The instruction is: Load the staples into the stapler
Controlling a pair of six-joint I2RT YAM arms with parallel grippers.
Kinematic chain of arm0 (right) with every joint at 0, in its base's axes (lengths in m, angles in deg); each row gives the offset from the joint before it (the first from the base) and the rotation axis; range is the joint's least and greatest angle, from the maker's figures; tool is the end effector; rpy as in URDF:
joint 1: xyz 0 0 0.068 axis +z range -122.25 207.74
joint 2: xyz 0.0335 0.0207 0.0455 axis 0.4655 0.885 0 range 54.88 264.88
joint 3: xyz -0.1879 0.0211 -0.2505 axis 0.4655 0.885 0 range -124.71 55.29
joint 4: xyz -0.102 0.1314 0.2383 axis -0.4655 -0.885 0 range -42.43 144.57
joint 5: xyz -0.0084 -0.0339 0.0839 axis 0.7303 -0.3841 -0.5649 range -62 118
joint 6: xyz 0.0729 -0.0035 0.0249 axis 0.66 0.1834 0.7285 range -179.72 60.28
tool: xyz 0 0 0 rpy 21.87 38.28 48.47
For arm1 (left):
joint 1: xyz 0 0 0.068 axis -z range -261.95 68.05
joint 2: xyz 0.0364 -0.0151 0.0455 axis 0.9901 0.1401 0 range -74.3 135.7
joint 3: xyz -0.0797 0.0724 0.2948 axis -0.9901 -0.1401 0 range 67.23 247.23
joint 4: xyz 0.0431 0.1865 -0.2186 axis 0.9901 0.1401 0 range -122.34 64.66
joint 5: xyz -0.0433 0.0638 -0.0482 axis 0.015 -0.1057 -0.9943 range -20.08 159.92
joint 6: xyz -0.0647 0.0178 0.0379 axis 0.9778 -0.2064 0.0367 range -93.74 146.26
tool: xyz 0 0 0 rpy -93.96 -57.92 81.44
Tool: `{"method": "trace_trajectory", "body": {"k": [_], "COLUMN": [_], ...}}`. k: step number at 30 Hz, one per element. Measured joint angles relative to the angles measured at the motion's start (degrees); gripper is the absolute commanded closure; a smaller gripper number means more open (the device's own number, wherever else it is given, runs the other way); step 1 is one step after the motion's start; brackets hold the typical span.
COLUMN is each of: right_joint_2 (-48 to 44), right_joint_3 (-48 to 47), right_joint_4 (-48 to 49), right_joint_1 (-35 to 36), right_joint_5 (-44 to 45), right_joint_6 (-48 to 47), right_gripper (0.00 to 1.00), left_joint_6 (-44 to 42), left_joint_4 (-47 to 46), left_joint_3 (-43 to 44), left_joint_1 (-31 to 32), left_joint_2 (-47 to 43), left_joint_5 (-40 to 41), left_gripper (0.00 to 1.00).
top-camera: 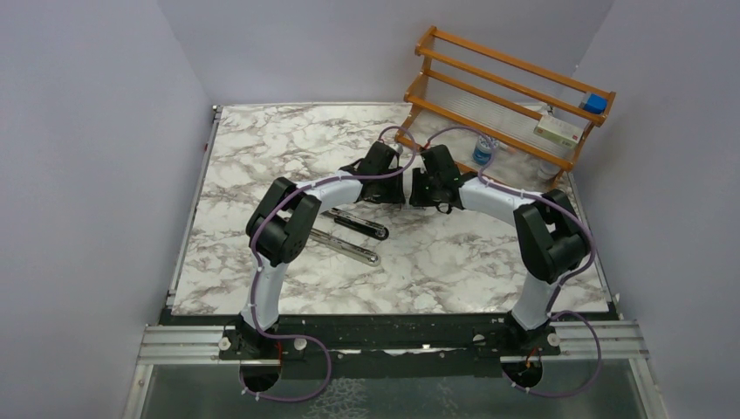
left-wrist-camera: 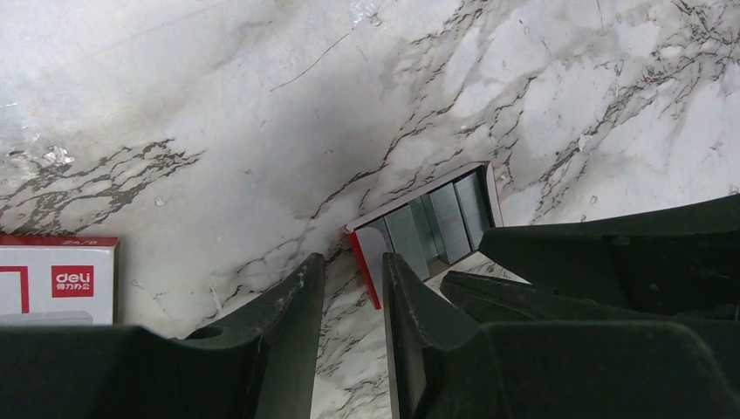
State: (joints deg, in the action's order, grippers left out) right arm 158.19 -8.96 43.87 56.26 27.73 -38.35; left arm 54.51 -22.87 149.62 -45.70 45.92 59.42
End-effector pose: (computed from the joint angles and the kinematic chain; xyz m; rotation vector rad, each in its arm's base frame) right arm 0.3800 0.2069 0.1777 -0.1568 2.4740 0.3884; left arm 0.4145 -0.3187 0.1546 0.2650 2.4984 -0.7189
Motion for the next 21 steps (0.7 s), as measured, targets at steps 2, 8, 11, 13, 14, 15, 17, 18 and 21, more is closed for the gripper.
{"method": "trace_trajectory", "body": {"k": [2,8,11,13,14,15,17,18,21], "right_joint_2": [0.5,1.6,2.1,2.2,2.2,2.2,2.3,2.3,2.5], "right_joint_3": [-0.5,-1.3,-1.3,-1.3,-1.3,-1.4,-1.4,-1.4,-1.8], "right_joint_4": [-0.3,-1.5,-1.9,-2.3,-2.4,-2.4,-2.5,-2.5,-2.6], "right_joint_1": [0.3,0.7,0.8,0.8,0.8,0.8,0.8,0.8,0.8], "right_joint_5": [0.6,2.0,2.7,3.1,3.3,3.5,3.8,3.9,4.0], "right_joint_6": [0.0,-0.4,-0.4,-0.5,-0.5,-0.5,-0.5,-0.5,-0.6], "right_gripper": [0.69,0.69,0.69,0.69,0.69,0.70,0.70,0.71,0.73], "left_joint_6": [0.1,0.4,0.5,0.5,0.5,0.5,0.5,0.5,0.5], "left_joint_4": [-0.3,-1.1,-1.4,-1.4,-1.4,-1.4,-1.4,-1.4,-1.5], "left_joint_3": [-0.2,-0.6,-0.8,-0.8,-0.8,-0.8,-0.8,-0.8,-0.8], "left_joint_1": [0.0,0.0,0.0,0.0,0.0,0.0,0.0,0.0,0.1], "left_joint_2": [0.0,-0.1,-0.1,-0.1,-0.1,-0.1,-0.1,-0.1,-0.1], "left_joint_5": [-0.2,-0.5,-0.5,-0.6,-0.6,-0.6,-0.6,-0.6,-0.6], "left_gripper": [0.66,0.67,0.67,0.67,0.67,0.67,0.67,0.67,0.67]}}
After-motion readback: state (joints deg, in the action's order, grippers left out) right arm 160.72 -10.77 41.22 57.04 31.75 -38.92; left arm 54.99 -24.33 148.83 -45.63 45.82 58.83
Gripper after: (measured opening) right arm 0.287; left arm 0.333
